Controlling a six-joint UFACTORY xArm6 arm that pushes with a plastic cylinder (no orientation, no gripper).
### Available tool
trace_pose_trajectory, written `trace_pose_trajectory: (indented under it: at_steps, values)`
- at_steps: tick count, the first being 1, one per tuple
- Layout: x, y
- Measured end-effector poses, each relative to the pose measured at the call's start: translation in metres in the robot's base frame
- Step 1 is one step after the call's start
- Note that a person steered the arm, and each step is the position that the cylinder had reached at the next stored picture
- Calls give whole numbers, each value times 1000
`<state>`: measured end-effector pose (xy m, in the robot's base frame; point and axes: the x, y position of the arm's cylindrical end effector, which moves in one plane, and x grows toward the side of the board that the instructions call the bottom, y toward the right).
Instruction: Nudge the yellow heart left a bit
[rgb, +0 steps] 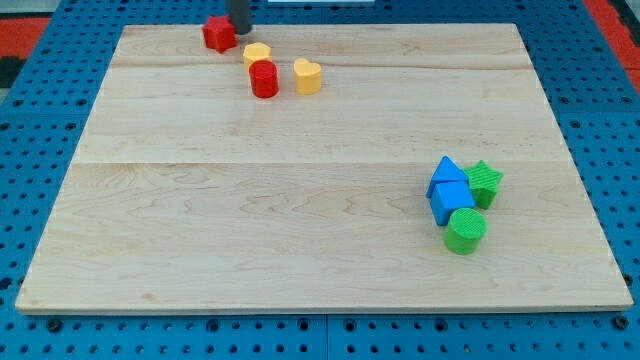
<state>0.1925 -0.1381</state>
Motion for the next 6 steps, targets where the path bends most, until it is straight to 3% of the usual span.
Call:
trace_pose_trajectory:
  at_steps: [1, 3, 4, 6]
  values:
    - [0, -40]
    - [32, 118]
    - [56, 135]
    - [86, 105]
